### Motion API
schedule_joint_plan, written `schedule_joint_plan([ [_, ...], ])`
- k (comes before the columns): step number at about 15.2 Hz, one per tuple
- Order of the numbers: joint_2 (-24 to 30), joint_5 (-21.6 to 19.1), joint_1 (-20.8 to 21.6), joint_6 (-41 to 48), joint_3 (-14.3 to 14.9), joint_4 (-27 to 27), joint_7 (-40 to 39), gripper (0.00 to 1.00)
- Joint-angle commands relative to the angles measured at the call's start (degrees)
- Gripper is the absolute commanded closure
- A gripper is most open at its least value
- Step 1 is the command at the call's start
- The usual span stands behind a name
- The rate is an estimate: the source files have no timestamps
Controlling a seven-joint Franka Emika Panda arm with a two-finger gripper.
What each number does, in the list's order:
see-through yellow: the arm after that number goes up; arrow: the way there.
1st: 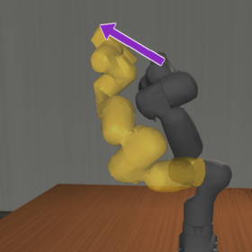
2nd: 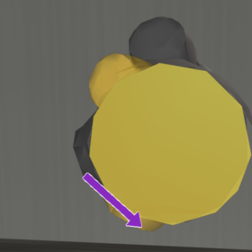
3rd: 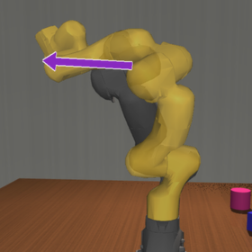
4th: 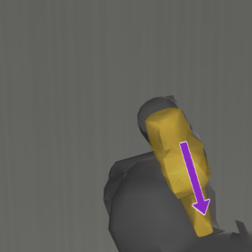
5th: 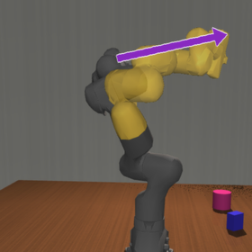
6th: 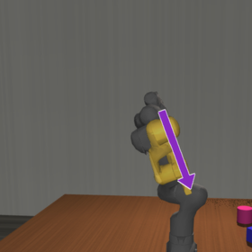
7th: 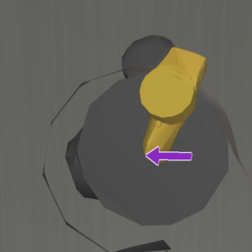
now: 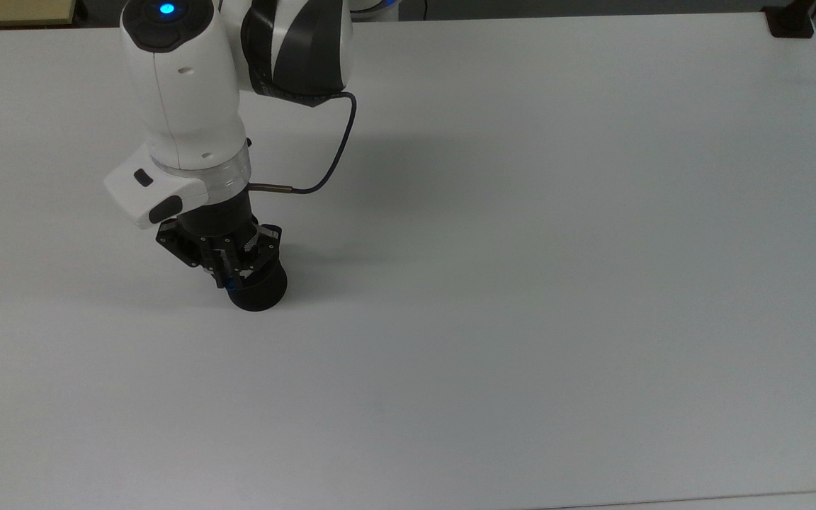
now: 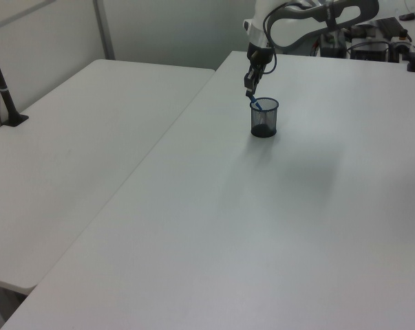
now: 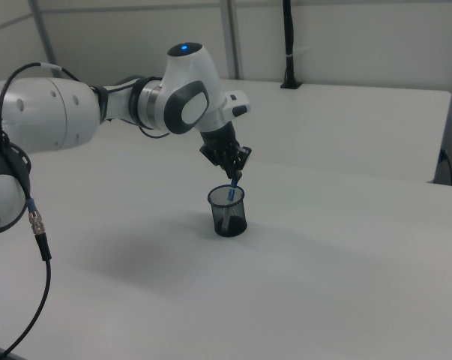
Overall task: Remove the marker
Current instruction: 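Lower the gripper onto the marker and close it around the marker, then lift the gripped marker straight up out of the cup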
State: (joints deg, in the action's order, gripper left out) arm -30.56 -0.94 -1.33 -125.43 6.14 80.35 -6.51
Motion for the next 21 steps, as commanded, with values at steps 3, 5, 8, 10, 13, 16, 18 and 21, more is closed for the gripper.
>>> schedule_joint_plan([
  [3,-1.5,0.9,0.4,-0.4,0.4,-0.6,0.0,0.52],
  [5,-1.6,1.0,0.4,-0.4,0.4,-0.6,0.1,0.49],
  [8,-1.6,1.0,0.5,-0.4,0.4,-0.7,0.1,0.68],
  [10,-1.7,0.9,0.5,-0.4,0.3,-0.7,0.0,0.84],
  [13,-1.5,0.9,0.5,-0.4,0.2,-0.8,0.3,0.99],
  [16,-0.3,0.9,0.5,-0.3,0.3,-0.8,0.4,1.0],
  [18,1.7,0.7,0.5,-0.3,0.6,-1.0,0.4,1.0],
  [21,5.4,0.2,0.5,0.3,0.6,-2.7,0.8,1.0],
])
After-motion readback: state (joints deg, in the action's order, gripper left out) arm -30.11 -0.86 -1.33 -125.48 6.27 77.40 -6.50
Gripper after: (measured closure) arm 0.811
